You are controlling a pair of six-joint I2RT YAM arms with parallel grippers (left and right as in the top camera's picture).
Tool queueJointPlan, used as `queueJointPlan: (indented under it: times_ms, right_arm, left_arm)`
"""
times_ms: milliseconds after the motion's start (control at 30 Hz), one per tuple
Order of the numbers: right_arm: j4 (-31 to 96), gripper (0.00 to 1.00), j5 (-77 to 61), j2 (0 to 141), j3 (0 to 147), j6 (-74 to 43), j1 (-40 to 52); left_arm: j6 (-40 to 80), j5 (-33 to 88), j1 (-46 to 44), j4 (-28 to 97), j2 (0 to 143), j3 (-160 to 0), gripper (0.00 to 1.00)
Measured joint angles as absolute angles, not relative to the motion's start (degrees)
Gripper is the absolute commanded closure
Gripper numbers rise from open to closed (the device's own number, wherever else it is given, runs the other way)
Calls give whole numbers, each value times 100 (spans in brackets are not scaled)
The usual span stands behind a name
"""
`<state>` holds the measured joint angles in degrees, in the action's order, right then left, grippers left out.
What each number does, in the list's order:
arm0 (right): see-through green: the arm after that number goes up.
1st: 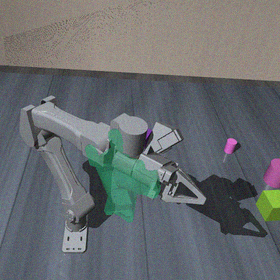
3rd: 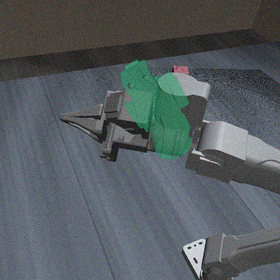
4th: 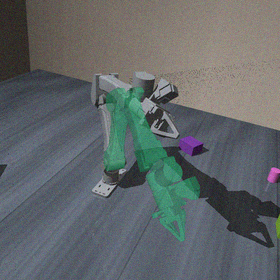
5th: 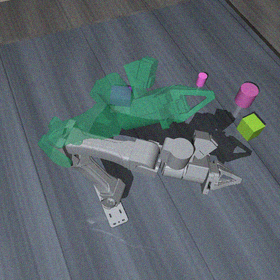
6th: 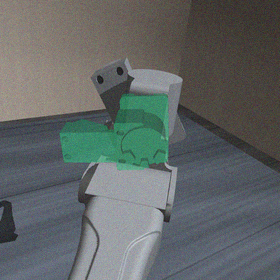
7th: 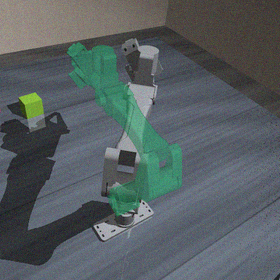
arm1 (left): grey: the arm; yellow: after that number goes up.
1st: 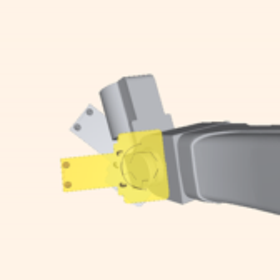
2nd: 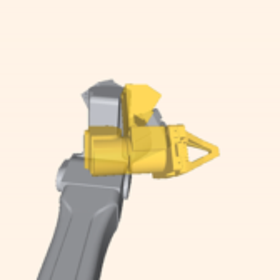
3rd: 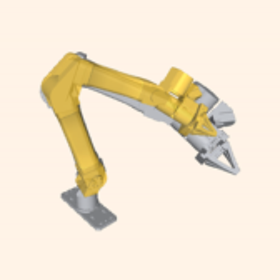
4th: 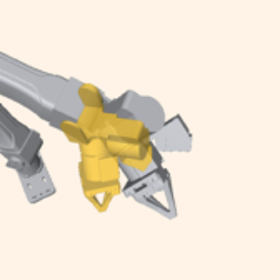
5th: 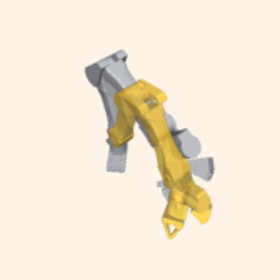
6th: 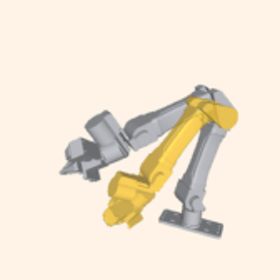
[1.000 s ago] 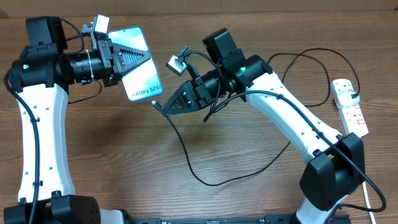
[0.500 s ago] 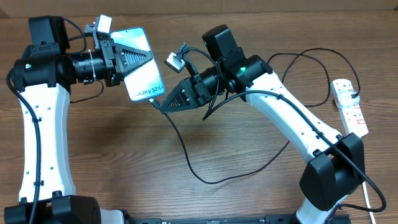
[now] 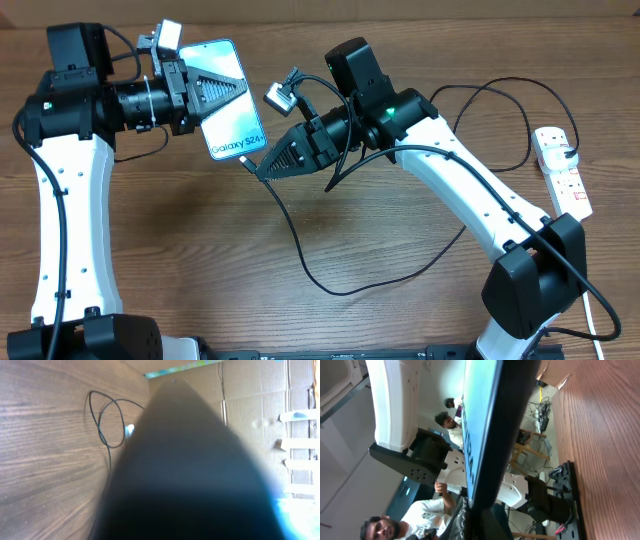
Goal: Plug charger to phone and switch on socket
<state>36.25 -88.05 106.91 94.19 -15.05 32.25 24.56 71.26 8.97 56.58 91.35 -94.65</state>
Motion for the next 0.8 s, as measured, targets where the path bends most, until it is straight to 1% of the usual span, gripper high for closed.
queueJointPlan:
  times_ms: [167,800]
  right_arm:
    - [3660,96,-8805,10691,9419,-1503,3225]
    - [3520,96,-8807,10691,9419,-1503,3225]
  left_arm:
    - [2628,7059,897,5457,9135,-9465,96]
    - [2709,7022,897,5561,9135,-9465,96]
